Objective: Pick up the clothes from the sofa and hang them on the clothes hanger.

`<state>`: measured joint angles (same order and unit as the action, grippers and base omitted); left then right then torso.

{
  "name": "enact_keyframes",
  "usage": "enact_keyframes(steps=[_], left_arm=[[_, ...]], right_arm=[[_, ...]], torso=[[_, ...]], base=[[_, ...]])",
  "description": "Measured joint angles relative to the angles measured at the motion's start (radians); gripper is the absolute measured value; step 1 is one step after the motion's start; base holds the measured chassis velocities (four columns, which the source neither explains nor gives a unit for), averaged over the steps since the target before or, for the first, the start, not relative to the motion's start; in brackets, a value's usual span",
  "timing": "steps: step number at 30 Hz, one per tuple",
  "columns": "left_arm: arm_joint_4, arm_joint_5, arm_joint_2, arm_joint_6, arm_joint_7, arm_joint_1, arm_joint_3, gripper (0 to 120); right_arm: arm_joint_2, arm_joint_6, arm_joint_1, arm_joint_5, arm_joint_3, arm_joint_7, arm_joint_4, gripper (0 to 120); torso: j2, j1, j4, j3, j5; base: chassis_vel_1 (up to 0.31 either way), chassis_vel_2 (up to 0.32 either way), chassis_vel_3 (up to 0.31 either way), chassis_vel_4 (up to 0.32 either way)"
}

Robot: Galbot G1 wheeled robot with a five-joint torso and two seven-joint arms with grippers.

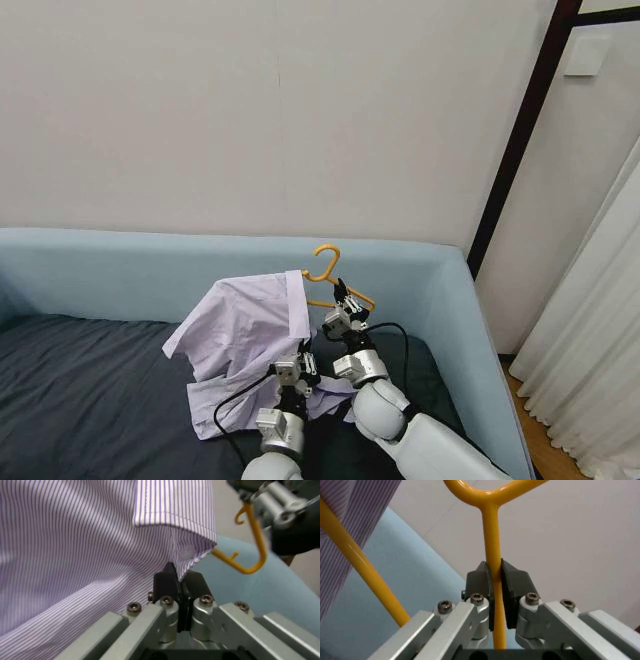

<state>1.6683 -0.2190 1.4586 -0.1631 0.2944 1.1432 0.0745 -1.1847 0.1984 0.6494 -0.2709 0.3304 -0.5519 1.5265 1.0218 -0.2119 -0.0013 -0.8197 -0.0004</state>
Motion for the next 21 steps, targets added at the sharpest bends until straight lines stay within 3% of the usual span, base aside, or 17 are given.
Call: enact_keyframes(steps=[6,9,14,15,17,20,21], left_arm=[[-0.025,0.015,0.001,-0.027,0.020,-0.010,0.001,0],[-0.021,0.026,-0.024,-0.049,0.021,0.004,0.010,8],[0.046,0.068,-0.135,-0.087,0.018,0.079,0.062,32],[0.046,0.068,-0.135,-0.087,0.018,0.079,0.062,32],[0.101,0.073,-0.200,-0.103,0.008,0.115,0.102,39],[0.169,0.039,-0.277,-0.113,-0.015,0.139,0.135,50],[0.212,-0.025,-0.339,-0.116,-0.057,0.141,0.152,54]], right_arm=[[0.005,0.001,0.009,0.002,-0.004,0.004,0.007,4],[0.001,0.000,0.010,0.001,-0.007,0.004,0.006,4],[-0.010,-0.014,0.002,-0.003,-0.014,0.005,-0.022,4],[-0.010,-0.014,0.002,-0.003,-0.014,0.005,-0.022,4],[-0.017,-0.026,-0.005,-0.012,-0.016,0.005,-0.037,4],[-0.022,-0.042,-0.009,-0.030,-0.020,0.005,-0.051,4],[-0.022,-0.051,-0.008,-0.040,-0.024,0.005,-0.058,4]], torso=[[0.000,0.000,0.0001,0.000,-0.0001],[0.000,0.000,0.0000,0.000,-0.0002],[0.000,0.000,0.0003,0.000,-0.0006],[0.000,0.000,0.0003,0.000,-0.0006],[0.000,0.000,0.0003,0.000,-0.0005],[0.000,0.000,0.0006,0.000,-0.0007],[0.000,0.000,0.0006,0.000,-0.0008]], base=[[0.000,0.000,0.000,0.000],[0.000,0.000,0.000,0.000],[0.000,0.000,0.000,0.000],[0.000,0.000,0.000,0.000],[0.000,0.000,0.000,0.000],[0.000,0.000,0.000,0.000],[0.000,0.000,0.000,0.000]])
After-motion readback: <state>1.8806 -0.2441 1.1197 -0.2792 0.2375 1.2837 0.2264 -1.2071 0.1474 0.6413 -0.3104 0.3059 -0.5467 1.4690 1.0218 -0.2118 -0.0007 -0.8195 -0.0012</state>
